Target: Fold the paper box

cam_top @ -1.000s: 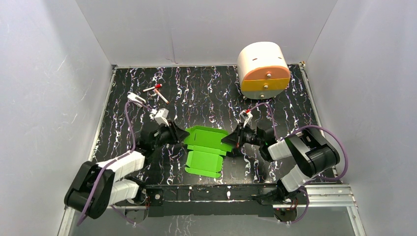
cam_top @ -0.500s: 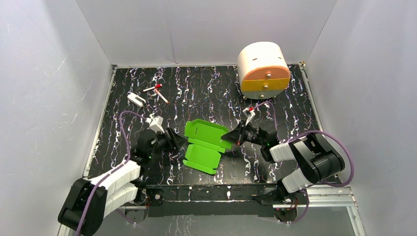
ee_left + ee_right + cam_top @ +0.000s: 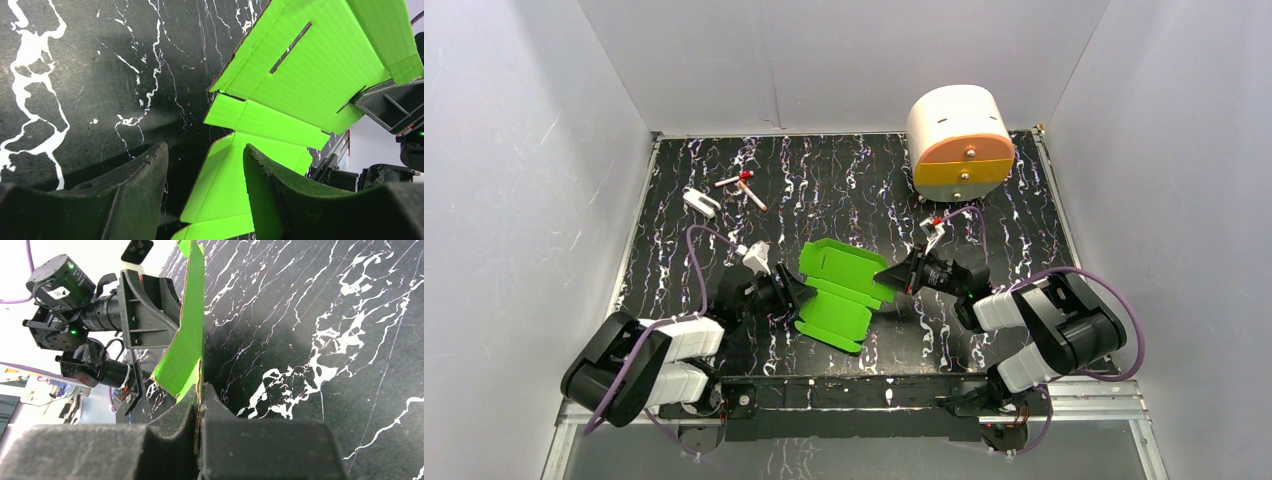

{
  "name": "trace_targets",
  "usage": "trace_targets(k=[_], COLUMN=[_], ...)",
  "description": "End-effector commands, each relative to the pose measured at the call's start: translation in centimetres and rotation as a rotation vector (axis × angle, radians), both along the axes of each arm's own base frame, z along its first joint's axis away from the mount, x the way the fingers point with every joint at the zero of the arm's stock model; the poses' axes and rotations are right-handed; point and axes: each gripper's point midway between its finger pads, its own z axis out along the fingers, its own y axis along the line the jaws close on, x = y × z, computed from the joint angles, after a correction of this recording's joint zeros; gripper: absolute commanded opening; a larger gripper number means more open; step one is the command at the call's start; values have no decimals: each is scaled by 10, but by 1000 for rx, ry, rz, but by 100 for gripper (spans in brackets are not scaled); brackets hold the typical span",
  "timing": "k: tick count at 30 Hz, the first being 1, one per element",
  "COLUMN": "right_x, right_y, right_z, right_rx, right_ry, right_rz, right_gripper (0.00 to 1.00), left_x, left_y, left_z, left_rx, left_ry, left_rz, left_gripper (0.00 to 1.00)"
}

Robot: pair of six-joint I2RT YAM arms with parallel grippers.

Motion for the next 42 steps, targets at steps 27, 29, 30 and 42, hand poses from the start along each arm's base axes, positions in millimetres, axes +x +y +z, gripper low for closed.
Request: trace_targets(k=[27, 29, 30, 42], right_x=[-3, -1, 0, 11], right_y=[4, 3, 3, 2], right_z=[4, 3, 2, -17], right_rx=[58, 50, 45, -91], right_ry=[-25, -21, -21, -7], right_rz=[26, 14, 9, -81], right_gripper=[4, 4, 3, 3], left_x=[28, 26, 25, 28], left_y=[-17, -20, -20, -21], left_z=[28, 26, 24, 23], left_rx=[-25, 2, 20, 299], left_ry=[-176, -177, -170, -215], left_rz=[59, 60, 66, 142], left_gripper=[19, 18, 18, 20])
